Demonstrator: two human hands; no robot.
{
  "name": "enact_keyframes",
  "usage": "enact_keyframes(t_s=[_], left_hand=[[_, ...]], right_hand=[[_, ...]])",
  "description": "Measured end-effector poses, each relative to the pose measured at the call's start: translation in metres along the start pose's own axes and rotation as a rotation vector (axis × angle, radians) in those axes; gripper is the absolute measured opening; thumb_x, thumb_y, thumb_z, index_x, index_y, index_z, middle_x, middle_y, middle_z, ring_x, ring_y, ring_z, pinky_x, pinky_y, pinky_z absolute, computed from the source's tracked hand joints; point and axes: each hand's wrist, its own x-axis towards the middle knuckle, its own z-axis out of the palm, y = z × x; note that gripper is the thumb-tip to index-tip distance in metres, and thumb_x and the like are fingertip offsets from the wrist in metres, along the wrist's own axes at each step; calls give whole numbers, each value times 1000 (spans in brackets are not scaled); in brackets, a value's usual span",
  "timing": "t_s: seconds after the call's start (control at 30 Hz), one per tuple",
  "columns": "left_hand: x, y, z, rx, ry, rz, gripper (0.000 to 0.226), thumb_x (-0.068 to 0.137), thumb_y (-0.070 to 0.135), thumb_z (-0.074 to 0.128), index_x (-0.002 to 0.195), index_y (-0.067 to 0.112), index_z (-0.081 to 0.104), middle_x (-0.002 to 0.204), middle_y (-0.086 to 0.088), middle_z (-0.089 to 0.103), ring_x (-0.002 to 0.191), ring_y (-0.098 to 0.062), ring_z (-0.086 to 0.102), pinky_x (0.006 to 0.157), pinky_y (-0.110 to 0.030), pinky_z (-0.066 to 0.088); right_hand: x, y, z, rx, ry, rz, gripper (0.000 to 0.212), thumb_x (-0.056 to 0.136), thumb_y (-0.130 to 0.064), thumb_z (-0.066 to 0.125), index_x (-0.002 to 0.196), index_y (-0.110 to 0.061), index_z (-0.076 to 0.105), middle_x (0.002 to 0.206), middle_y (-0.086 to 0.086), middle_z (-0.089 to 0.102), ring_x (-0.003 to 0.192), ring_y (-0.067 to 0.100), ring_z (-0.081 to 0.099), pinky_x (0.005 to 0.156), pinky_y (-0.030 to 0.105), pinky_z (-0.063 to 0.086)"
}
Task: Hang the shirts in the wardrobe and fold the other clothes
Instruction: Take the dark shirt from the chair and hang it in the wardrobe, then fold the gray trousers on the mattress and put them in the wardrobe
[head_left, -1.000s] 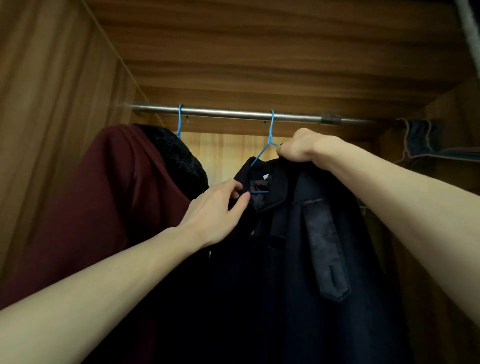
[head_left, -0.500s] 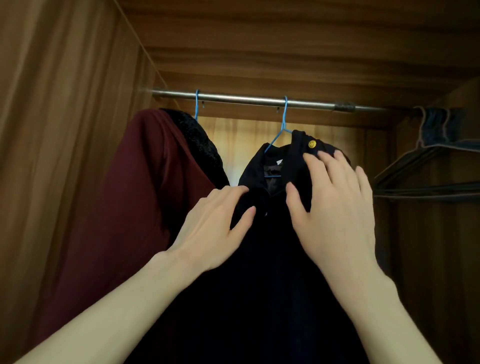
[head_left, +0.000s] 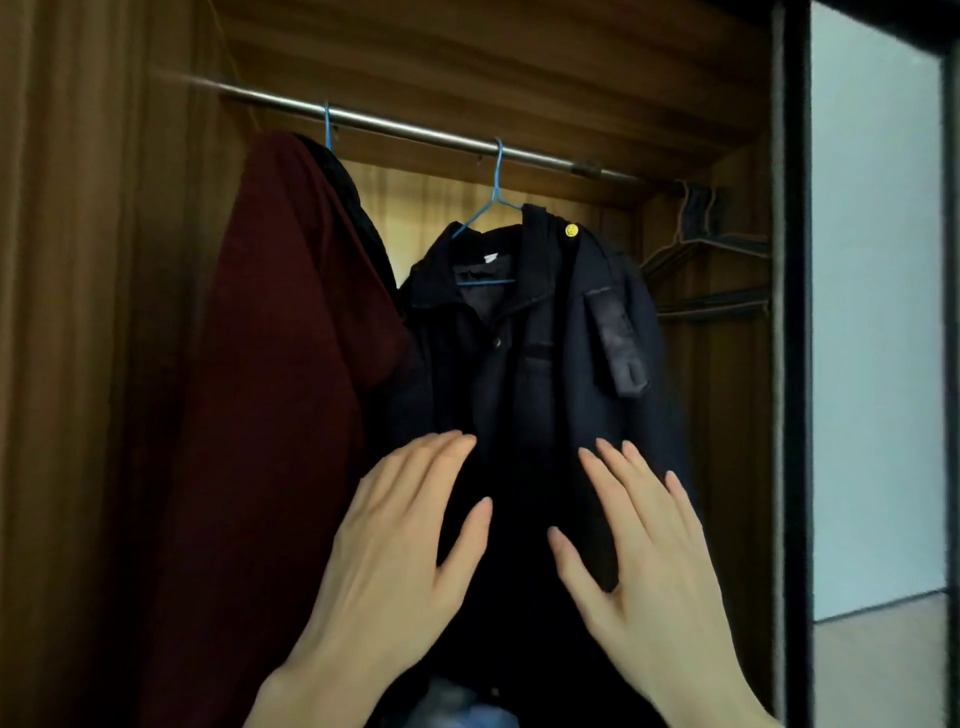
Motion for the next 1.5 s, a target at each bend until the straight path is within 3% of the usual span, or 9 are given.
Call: enact_keyframes(t_s=[0.2,0.37,0.6,0.8,0.97,1.07,1.37,1.5], left_hand=[[-60,7,-2,-110,-76,-1,54,105,48,39,153,24,44,154,11,47,147,-6,37,122,-22,22],[-112,25,4,-199,-168,-19,55,104,47,38,151,18,48,153,6,50,145,-13,42,119,-36,34],[-169,78,17,-372,-206,-33,51,103,39,47,148,15,51,150,3,53,143,-16,45,118,-29,30],[-212,150,17,-593,-234,-84,51,103,40,46,147,16,52,150,6,52,143,-13,43,116,-35,36],[-240,227,20,-754,-286,34,50,104,36,47,147,12,53,149,2,53,141,-17,46,116,-36,38],[-257,271,23,-836,-334,124,48,103,32,50,145,9,54,148,-2,56,141,-21,48,114,-45,42],[-309,401,8,-1006,-501,276,51,105,43,44,144,12,54,148,-2,56,140,-18,49,118,-30,35],[-335,460,-6,-1085,-543,337,59,106,54,37,145,14,55,149,-2,56,140,-20,50,115,-43,43]], right_hand=[[-70,-22,-38,-109,-63,130,68,98,-53,56,157,-20,43,165,-7,37,157,11,21,129,45,19],[-130,-41,-78,-170,-129,239,68,100,-54,55,157,-19,42,166,-4,36,158,11,21,128,46,20],[-198,-62,-132,-234,-195,336,69,100,-53,56,158,-18,41,166,-4,35,158,11,20,129,45,16],[-258,-68,-208,-294,-205,516,70,100,-55,57,160,-25,37,168,-11,30,158,7,16,130,41,11],[-305,-74,-277,-413,-147,648,68,99,-56,56,158,-26,39,166,-11,34,158,7,18,129,48,15],[-333,-82,-320,-470,-100,750,66,99,-59,52,157,-27,42,165,-10,37,157,8,21,128,53,20],[-425,-105,-449,-699,-66,963,66,99,-56,56,157,-28,41,165,-10,35,157,7,18,129,50,18],[-461,-117,-502,-805,-26,1025,67,100,-58,53,157,-27,41,166,-10,33,158,7,15,130,47,15]])
